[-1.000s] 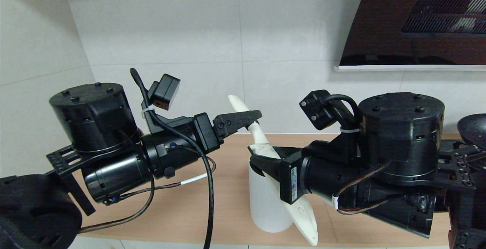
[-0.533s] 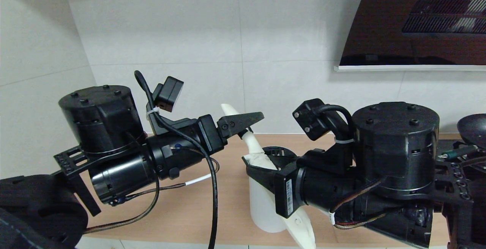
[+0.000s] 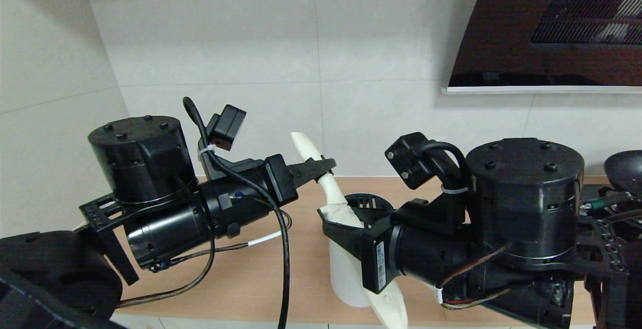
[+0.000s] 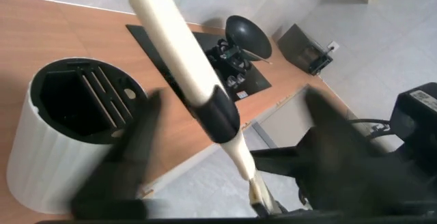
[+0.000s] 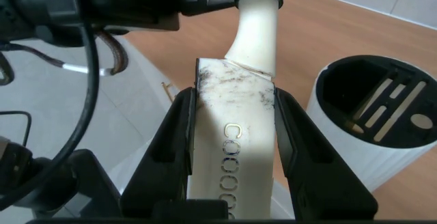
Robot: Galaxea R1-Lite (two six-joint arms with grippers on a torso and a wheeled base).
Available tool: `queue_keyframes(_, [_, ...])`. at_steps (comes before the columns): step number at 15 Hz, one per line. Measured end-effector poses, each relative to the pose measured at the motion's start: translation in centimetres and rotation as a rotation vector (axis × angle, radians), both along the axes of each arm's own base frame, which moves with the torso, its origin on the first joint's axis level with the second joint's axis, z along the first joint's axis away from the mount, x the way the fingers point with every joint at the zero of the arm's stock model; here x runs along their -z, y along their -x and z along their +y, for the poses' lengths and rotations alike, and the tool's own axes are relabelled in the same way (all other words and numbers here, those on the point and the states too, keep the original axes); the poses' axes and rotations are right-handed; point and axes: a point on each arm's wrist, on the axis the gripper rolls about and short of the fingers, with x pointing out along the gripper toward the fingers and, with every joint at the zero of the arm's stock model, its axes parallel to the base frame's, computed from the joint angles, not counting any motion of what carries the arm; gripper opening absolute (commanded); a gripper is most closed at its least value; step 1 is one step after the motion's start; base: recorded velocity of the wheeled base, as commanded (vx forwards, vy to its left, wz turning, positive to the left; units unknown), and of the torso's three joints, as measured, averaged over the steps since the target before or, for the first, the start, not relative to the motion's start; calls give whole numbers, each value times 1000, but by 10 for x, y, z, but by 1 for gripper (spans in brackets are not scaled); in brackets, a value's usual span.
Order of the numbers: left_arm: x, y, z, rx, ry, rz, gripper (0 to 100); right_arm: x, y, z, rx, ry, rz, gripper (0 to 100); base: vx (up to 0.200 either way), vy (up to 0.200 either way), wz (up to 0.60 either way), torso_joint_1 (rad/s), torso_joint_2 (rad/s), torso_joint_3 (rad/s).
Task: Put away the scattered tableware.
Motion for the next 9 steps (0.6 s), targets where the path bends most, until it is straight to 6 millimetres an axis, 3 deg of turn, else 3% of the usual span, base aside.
queue_keyframes(7, [0,0,0,0,1,-2,0,0,2,1,0,1,-1,0,0,0,0,0,0,0])
queue_keyframes(8, [0,0,0,0,1,-2,0,0,2,1,9,2,-3,100,0,0,0,0,0,0])
queue_keyframes(9, [0,0,0,0,-1,0,0,-1,1,1,19,0,-5,100,0,0,0,0,0,0])
